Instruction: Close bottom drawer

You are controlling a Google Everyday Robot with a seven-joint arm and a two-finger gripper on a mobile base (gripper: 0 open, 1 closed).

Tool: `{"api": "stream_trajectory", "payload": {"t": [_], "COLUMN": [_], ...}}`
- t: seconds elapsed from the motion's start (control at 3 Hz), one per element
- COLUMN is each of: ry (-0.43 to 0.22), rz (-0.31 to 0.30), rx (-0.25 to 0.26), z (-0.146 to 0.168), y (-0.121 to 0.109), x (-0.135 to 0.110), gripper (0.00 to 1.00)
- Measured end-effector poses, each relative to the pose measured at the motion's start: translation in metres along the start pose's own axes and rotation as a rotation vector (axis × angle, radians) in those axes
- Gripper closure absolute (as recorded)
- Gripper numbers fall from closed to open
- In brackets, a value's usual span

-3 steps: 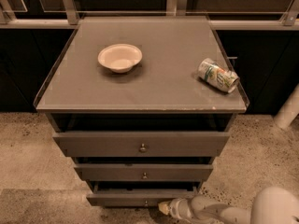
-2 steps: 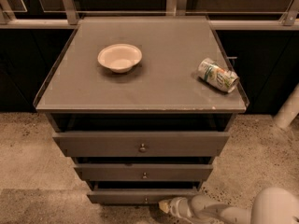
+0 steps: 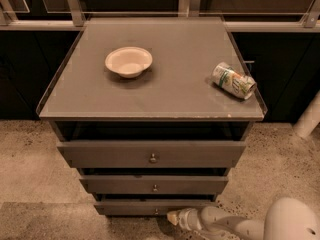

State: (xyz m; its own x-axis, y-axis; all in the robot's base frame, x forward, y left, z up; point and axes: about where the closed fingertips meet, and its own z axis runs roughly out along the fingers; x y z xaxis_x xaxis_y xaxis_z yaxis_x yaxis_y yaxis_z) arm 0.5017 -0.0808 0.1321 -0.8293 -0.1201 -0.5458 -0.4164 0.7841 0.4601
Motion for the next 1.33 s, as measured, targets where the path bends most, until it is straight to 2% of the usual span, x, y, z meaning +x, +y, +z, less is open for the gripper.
{"api": "stream_trajectory", "payload": {"t": [0.33,0.67,1.33], "ry": [-0.015,-0.015,-0.050], "rz": [-0.044,-0.044,-0.116], "rx": [-0.008,-0.008,0.007], "z": [0.013,0.012,0.015], "y": [0.009,0.009,0.019], "x": [-0.018,-0.017,-0.034], "gripper": [1.00,1.00,1.00]}}
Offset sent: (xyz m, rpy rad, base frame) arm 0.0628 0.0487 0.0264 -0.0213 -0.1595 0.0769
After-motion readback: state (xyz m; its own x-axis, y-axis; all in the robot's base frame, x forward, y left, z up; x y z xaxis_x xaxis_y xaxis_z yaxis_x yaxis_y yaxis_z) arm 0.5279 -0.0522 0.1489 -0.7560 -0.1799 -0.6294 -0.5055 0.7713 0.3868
